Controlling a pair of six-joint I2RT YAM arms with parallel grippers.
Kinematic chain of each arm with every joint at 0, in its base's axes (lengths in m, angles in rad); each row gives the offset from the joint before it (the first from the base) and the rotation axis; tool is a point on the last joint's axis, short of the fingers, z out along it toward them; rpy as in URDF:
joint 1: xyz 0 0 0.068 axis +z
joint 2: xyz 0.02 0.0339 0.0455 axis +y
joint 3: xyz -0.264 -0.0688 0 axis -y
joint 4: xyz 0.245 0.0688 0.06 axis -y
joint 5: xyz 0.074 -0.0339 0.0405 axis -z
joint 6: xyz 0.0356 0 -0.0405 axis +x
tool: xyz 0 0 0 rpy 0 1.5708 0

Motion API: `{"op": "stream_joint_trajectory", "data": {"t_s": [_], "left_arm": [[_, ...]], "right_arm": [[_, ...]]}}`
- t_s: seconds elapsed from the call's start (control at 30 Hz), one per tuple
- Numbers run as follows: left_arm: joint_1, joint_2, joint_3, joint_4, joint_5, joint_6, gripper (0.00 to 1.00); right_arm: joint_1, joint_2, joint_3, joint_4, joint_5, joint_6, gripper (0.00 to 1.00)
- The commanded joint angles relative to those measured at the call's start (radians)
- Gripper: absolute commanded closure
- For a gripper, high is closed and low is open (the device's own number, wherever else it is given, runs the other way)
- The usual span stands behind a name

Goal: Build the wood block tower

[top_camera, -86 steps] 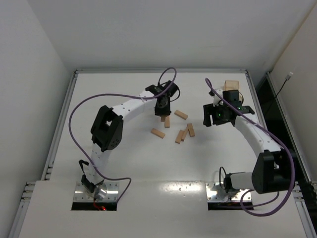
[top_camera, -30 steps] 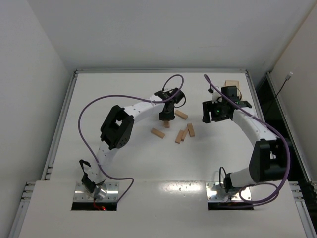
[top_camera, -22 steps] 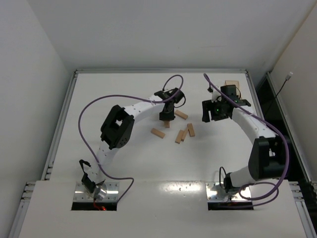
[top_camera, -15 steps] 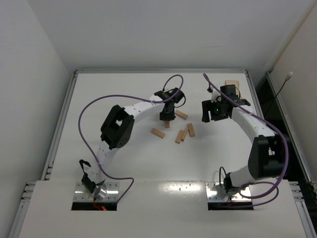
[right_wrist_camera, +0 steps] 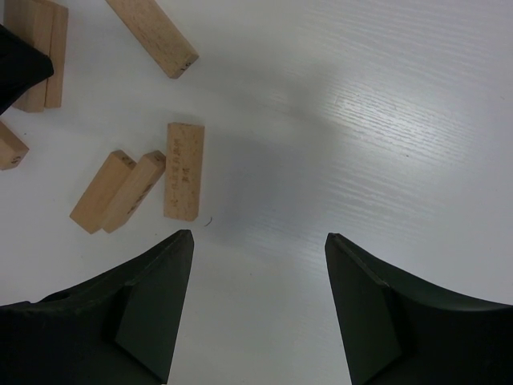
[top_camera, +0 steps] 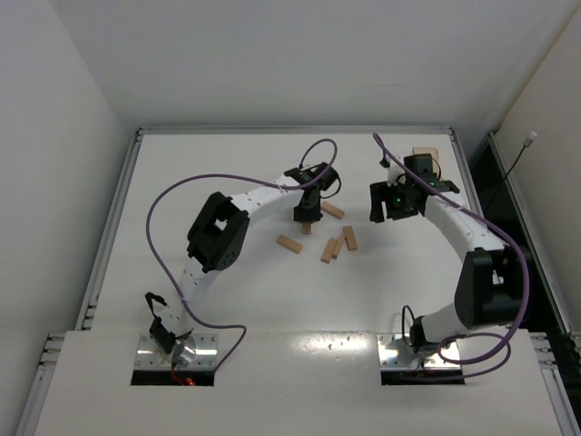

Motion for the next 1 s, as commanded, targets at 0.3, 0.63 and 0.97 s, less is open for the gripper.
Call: {"op": "stream_joint_trajectory", "data": {"t_s": [0.3, 0.63, 0.97], "left_arm": [[0.008, 0.015, 0.031, 0.027, 0.018, 0.006, 0.69], [0.008, 0.015, 0.021, 0.027, 0.018, 0.006, 0.19], [0.017, 0.034, 0.021, 0.047, 0.028, 0.017, 0.36]], "right_arm": [[-0.005, 0.022, 0.052, 0.01, -0.023, -0.002, 0.36], [-0.005, 0.022, 0.052, 0.01, -0.023, -0.002, 0.36], [-0.005, 0.013, 0.052, 0.01, -0.023, -0.002, 0.36]]}}
